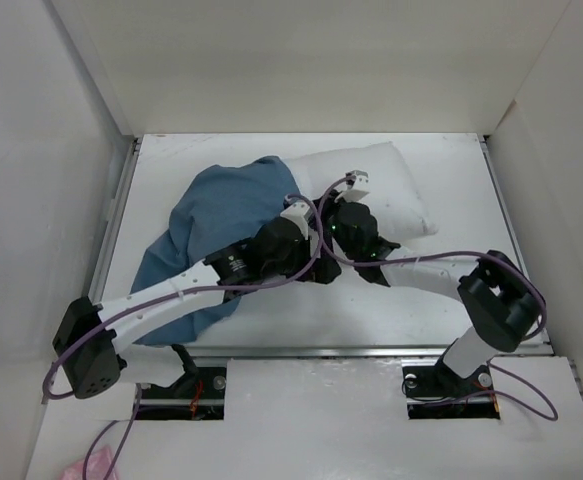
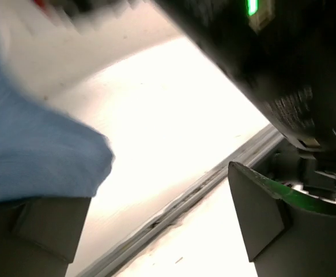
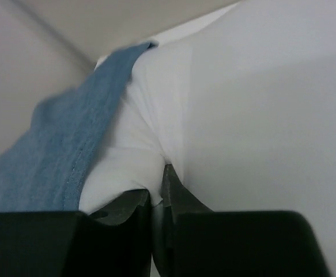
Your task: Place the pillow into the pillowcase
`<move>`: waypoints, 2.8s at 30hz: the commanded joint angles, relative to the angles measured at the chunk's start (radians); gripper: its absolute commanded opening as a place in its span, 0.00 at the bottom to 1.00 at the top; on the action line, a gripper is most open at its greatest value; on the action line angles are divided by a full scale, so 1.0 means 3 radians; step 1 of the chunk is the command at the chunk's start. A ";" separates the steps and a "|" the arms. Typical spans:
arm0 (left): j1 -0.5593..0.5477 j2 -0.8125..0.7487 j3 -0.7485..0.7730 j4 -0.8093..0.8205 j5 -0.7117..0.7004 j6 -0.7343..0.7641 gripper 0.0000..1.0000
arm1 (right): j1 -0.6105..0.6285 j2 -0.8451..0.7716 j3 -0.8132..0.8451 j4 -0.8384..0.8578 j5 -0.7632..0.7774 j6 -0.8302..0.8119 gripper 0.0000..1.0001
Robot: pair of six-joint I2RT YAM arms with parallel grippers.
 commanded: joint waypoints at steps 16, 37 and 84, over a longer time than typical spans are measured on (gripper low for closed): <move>0.0030 -0.0511 0.1027 -0.1616 -0.1572 -0.0391 1.00 | -0.0051 -0.1046 0.0266 -0.1305 -0.0352 -0.0818 0.99; -0.0098 0.1416 0.1927 -0.2910 -0.2498 -0.1066 0.14 | -0.1263 -0.0744 0.0309 -0.2231 -0.0658 -0.0383 0.99; 0.0091 0.0181 0.1136 -0.1049 -0.1628 -0.0165 1.00 | -0.0399 -0.1972 -0.0475 -0.1801 -0.0943 -0.1474 0.96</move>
